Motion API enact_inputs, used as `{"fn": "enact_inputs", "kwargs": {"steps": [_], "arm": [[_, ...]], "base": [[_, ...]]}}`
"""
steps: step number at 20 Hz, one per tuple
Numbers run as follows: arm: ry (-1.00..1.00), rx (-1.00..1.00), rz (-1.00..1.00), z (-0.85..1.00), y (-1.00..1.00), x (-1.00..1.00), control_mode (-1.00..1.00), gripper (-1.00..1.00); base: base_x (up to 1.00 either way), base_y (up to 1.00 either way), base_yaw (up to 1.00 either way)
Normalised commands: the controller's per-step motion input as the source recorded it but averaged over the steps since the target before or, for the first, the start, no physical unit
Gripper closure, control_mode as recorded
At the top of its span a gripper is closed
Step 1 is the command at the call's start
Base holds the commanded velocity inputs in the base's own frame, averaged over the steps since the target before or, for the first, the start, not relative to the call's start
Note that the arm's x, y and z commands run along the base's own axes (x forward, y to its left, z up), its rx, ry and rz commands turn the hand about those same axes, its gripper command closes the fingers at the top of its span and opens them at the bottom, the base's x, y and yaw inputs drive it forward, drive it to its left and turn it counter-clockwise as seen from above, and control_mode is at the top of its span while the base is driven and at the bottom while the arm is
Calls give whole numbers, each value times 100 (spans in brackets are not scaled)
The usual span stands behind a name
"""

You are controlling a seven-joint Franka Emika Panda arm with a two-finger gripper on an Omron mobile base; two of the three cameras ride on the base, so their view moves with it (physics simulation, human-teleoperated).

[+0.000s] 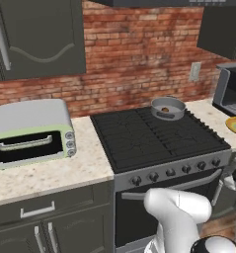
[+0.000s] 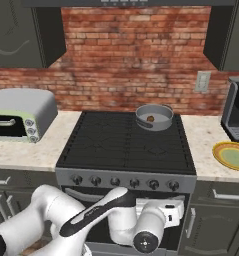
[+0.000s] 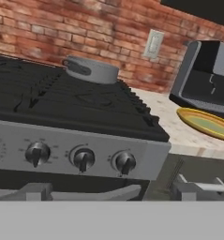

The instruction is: Retrieve the frozen meat and place it in the pot on a burner. Then turn the burner on.

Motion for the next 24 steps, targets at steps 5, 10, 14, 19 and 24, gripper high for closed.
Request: {"fn": "enact_inputs", "kwargs": {"steps": [5,10,14,19,24], "arm": [[-8,9,-4,-28,43,71,-100,-100],[-1,21,0,-25,24,20,-100,-100],[-3,10,0,-24,7,14,-100,-100],[-7,0,2,-27,-18,18,-100,-100],[-6,0,0,-38,-15,2,-100,-100]], "base": [[0,0,0],[0,0,0],[0,0,0],[0,0,0],[0,0,0]]}}
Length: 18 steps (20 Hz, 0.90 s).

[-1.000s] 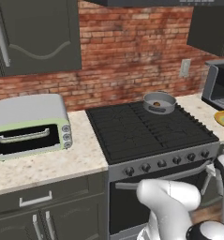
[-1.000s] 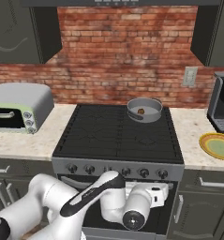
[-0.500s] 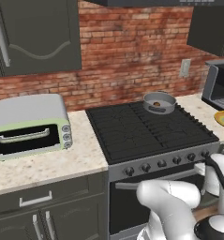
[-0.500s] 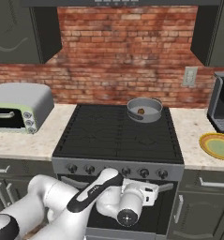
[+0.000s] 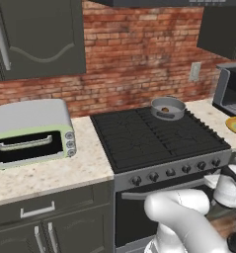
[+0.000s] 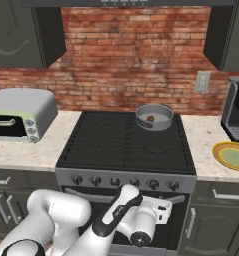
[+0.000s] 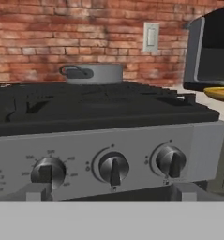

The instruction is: Retrieve the frozen meat and place it in the pot on a burner. Then turn the burner on.

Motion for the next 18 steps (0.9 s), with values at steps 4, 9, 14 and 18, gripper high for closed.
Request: {"fn": "enact_inputs", "kwargs": {"steps": [4,9,14,18], "arm": [[0,-2,1,-20,0,10,-100,-100],[0,-3,3,-2,0,18,-100,-100],[0,0,5,-7,-9,24,-100,-100],[-2,0,4,-15,-17,11,-100,-100]], "base": [[0,0,0],[0,0,0],[0,0,0],[0,0,0]]}}
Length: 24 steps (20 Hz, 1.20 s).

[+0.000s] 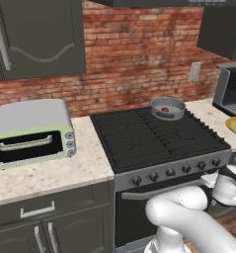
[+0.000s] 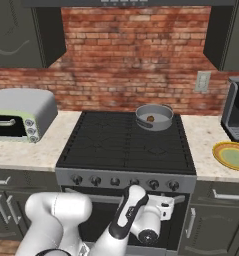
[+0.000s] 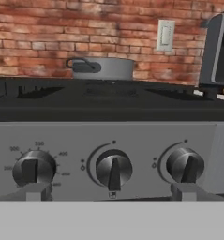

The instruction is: Retrieve the frozen meat and place it in the pot on a burner. Then turn the burner on.

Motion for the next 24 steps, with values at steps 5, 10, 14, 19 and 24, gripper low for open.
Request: {"fn": "enact_inputs", "kwargs": {"steps": [5,10,14,19,24], "arm": [[-1,-3,1,-16,-7,4,-100,-100],[0,-3,0,-7,0,6,-100,-100],[0,0,0,0,0,15,-100,-100],[-4,0,0,-4,0,33,-100,-100],[-4,0,0,-3,8,17,-100,-100]], "base": [[0,0,0],[0,0,0],[0,0,0],[0,0,0],[0,0,0]]}}
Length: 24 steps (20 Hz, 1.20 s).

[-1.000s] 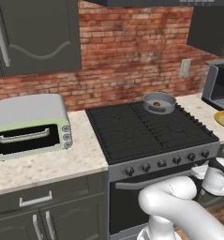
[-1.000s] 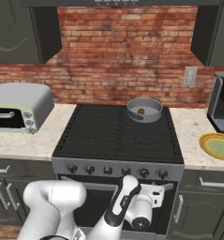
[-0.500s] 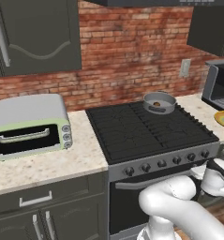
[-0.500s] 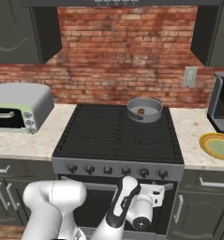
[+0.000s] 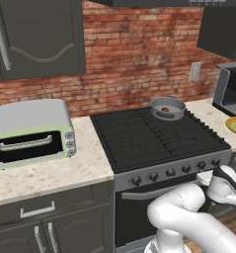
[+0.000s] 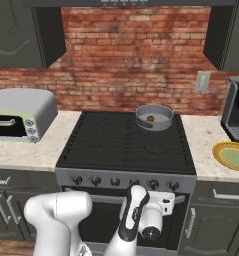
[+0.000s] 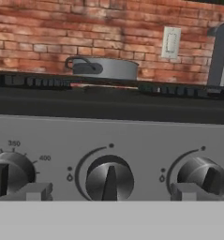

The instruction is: Retrieve the frozen meat and place it in the pot on a burner. Then turn the burner on.

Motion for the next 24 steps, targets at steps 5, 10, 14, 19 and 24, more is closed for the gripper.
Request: {"fn": "enact_inputs", "kwargs": {"steps": [5,10,14,19,24], "arm": [[-2,0,0,-11,12,9,-100,-100],[-3,0,0,-11,-1,11,-100,-100],[-1,0,0,-12,-16,21,-100,-100],[0,0,0,-13,-4,15,-100,-100],[-2,0,0,-6,0,13,-100,-100]], "base": [[0,0,0],[0,0,0],[0,0,0],[0,0,0],[0,0,0]]}}
